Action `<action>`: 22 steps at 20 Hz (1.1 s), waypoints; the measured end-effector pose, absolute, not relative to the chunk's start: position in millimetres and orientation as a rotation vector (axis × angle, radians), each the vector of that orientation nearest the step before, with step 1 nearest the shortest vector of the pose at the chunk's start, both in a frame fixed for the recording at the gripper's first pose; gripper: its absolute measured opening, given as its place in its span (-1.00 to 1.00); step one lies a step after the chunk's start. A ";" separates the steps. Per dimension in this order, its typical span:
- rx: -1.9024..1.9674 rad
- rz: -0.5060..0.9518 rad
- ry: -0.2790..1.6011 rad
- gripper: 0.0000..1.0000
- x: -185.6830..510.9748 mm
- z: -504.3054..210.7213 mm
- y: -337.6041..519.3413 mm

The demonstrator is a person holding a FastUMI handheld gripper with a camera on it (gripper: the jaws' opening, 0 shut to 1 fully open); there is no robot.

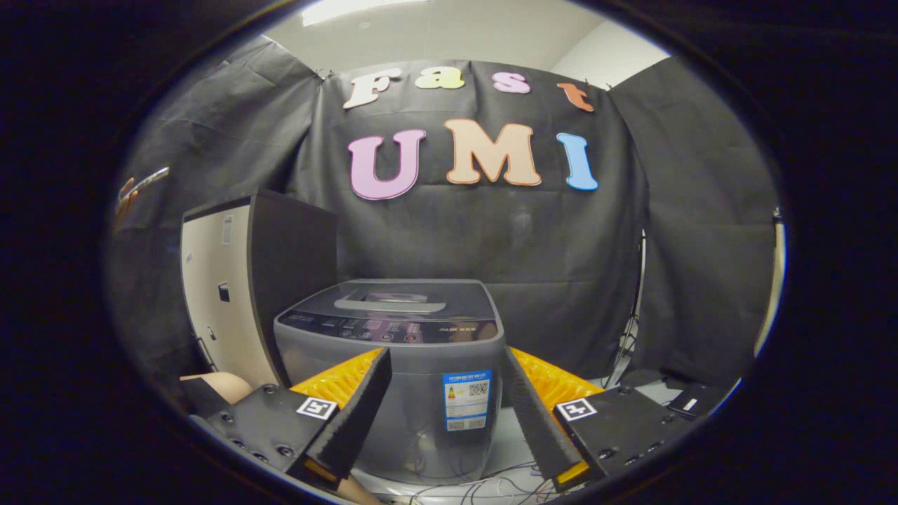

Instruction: Put the clothes into the washing machine and then close the washing machine lid.

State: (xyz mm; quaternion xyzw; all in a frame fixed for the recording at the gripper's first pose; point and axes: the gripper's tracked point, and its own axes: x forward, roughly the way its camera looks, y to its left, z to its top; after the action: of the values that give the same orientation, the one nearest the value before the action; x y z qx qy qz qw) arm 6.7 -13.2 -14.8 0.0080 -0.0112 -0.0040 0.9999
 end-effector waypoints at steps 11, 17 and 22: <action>0.009 -0.009 -0.015 0.92 4.6 -16.4 -12.7; 0.007 -0.007 -0.015 0.92 4.6 -16.0 -11.9; 0.008 -0.007 -0.014 0.92 4.2 -15.9 -12.3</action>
State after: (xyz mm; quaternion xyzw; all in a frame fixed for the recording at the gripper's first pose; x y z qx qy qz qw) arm 4.2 -12.3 -15.9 0.0038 -0.0071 -0.0036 1.0000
